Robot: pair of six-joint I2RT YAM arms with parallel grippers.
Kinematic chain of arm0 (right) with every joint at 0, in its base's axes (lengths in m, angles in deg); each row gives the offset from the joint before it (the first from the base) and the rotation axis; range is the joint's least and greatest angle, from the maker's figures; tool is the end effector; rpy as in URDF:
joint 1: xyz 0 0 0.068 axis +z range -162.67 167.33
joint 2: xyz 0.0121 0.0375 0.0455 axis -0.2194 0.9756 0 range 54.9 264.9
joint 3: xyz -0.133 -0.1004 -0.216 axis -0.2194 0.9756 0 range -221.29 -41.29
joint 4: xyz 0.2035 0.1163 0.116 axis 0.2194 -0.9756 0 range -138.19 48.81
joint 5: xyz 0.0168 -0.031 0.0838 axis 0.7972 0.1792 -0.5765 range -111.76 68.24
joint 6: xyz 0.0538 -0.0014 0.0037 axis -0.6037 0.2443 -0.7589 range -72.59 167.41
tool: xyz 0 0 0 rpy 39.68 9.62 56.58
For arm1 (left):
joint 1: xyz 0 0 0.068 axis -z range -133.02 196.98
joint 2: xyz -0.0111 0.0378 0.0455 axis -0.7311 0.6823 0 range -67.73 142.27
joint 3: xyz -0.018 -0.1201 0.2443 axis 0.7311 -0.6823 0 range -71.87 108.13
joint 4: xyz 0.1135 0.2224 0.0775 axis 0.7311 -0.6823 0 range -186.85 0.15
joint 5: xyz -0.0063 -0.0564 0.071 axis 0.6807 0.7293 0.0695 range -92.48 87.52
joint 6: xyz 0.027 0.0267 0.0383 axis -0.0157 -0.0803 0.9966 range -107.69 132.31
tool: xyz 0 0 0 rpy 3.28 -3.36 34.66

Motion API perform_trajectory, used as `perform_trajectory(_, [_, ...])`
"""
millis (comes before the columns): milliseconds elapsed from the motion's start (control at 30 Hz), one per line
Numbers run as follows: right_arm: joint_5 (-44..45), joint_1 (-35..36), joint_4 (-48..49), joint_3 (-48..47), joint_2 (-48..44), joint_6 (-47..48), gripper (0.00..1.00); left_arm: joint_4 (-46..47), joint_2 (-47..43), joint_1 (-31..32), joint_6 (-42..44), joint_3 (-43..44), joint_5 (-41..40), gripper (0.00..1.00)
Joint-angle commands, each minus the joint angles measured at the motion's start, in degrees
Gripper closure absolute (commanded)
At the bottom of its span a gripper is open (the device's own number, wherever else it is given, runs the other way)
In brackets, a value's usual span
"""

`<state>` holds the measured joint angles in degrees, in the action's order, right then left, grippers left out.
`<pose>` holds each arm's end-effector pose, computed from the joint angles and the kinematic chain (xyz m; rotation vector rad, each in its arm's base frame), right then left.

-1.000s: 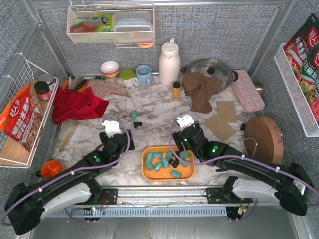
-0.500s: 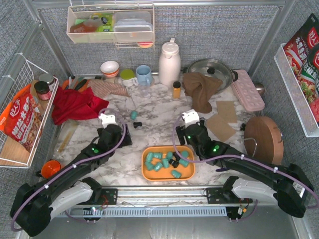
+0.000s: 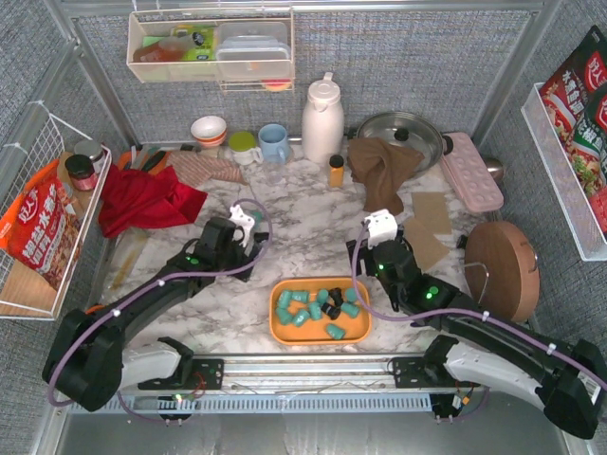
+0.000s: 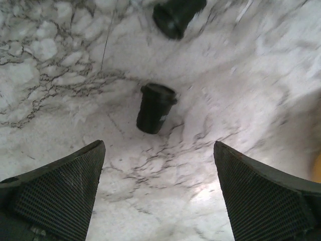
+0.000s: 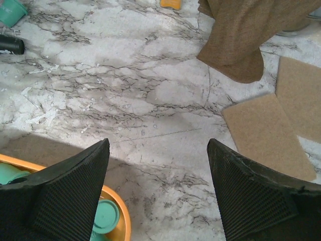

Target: Mix the coffee capsules in the storage basket

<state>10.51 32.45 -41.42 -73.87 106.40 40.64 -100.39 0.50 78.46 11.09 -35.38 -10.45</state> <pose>0.1583 0.1321 0.2632 -0.2433 1.8368 0.0925 0.2097 -0.1226 0.2073 0.5327 2.2414 -0.1329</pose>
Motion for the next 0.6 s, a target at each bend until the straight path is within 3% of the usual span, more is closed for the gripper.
perform_trajectory(0, [-0.88, -0.12, 0.34, 0.58, -2.06, -0.97, 0.17, -1.19, 1.85, -2.07, 12.41, -1.80, 5.96, 0.04])
perform_trajectory(333, [-1.59, -0.29, 0.14, 0.85, -3.40, -1.33, 0.17, 3.60, 2.67, -2.66, 18.62, -3.70, 5.02, 0.14])
perform_trajectory(433, [-1.60, -0.30, 0.23, 1.11, -3.55, -1.41, 0.17, 4.71, 3.44, -2.90, 20.34, -3.79, 5.45, 0.21])
perform_trajectory(567, [-1.64, -0.32, 0.36, 1.13, -3.28, -1.38, 0.17, 5.07, 5.30, -3.88, 21.96, -2.80, 6.99, 0.22])
